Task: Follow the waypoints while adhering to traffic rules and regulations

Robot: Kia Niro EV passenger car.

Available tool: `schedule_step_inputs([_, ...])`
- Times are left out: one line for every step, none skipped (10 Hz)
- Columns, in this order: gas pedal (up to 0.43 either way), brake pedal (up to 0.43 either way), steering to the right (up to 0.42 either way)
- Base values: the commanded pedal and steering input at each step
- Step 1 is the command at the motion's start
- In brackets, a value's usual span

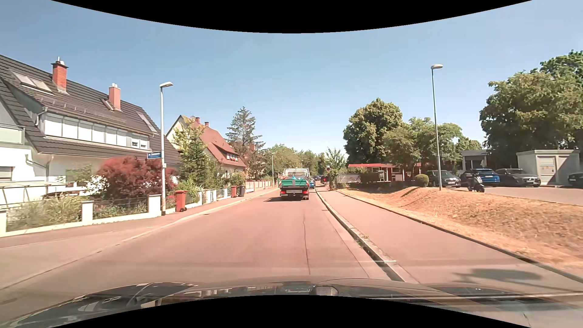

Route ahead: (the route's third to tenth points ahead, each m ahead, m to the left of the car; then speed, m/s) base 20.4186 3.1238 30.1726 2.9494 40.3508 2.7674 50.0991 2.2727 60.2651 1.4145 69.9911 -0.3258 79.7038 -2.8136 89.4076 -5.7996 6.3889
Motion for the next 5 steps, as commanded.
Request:
schedule_step_inputs([0.0, 0.0, 0.004])
schedule_step_inputs([0.0, 0.055, 0.003])
schedule_step_inputs([0.0, 0.104, 0.003])
schedule_step_inputs([0.0, 0.14, 0.003])
schedule_step_inputs([0.0, 0.152, 0.003])
